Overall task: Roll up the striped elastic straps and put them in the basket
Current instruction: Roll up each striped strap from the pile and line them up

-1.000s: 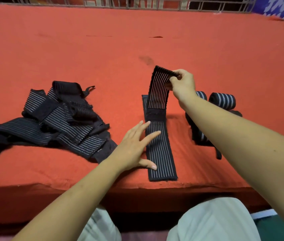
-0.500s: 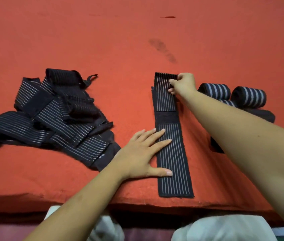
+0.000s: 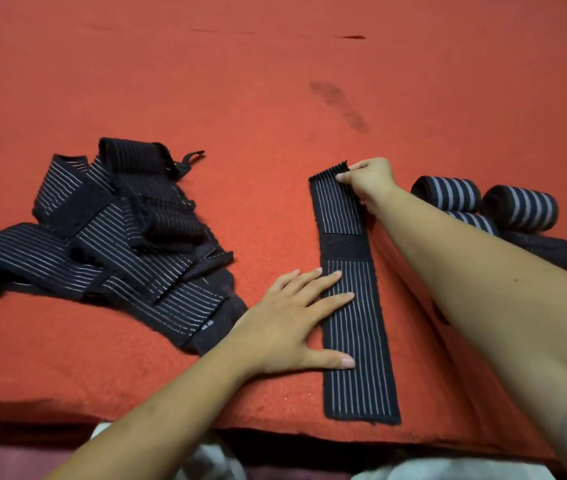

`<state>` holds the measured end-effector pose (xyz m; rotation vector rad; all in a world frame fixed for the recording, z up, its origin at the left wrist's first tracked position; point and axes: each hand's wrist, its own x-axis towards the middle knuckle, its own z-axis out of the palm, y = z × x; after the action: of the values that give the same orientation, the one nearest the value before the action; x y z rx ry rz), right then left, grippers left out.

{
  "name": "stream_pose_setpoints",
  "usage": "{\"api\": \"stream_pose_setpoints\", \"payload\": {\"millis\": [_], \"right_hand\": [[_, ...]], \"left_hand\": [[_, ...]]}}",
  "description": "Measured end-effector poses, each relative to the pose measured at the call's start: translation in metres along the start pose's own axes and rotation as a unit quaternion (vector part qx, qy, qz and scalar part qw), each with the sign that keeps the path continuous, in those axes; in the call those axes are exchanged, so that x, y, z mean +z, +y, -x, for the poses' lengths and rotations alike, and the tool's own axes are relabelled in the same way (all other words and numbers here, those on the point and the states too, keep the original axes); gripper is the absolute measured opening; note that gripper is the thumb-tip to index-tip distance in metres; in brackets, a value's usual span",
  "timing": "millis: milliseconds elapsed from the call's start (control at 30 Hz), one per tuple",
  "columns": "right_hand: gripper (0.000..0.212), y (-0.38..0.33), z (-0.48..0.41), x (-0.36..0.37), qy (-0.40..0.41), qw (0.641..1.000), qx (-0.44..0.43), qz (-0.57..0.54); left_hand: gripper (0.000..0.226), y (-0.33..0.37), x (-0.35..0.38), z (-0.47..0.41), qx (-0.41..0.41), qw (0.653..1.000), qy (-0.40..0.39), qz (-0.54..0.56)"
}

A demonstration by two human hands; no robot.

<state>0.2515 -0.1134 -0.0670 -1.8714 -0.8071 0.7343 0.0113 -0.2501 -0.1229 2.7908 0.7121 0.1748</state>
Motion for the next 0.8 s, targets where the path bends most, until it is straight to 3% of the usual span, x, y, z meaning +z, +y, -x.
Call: {"api": "stream_pose_setpoints", "payload": {"millis": [100,233,300,367,467,533,667,800], "right_hand": [[0.018,-0.01,0.022,-0.007,-0.016,0.998,-0.029,-0.048],[0.021,-0.021,0.053,-0.025,-0.035,0.987,-0.116,-0.103],[0.018,-0.02,0.071,-0.036,-0.048,0.978,-0.156,-0.131],[0.012,-0.013,0.09,-0.047,-0.077,0.968,-0.195,-0.138],[0.013,0.002,0.113,-0.058,-0.117,0.959,-0.227,-0.124],[0.015,0.013,0.114,-0.06,-0.12,0.96,-0.217,-0.128],[0.005,0.029,0.098,-0.054,-0.069,0.97,-0.196,-0.126],[0.012,0.034,0.086,-0.039,-0.028,0.975,-0.192,-0.107]], "left_hand": [[0.083,-0.001,0.0,-0.002,0.001,1.0,0.017,0.025],[0.065,-0.007,-0.011,-0.016,-0.06,0.974,0.059,0.212],[0.056,-0.013,-0.021,-0.033,-0.136,0.935,0.171,0.279],[0.045,-0.017,-0.038,-0.052,-0.214,0.872,0.264,0.353],[0.041,-0.018,-0.058,-0.078,-0.233,0.796,0.262,0.493],[0.027,-0.022,-0.059,-0.089,-0.192,0.794,0.26,0.514],[0.025,-0.028,-0.045,-0.099,-0.144,0.792,0.281,0.522],[0.016,-0.03,-0.035,-0.101,-0.123,0.78,0.279,0.546]]}}
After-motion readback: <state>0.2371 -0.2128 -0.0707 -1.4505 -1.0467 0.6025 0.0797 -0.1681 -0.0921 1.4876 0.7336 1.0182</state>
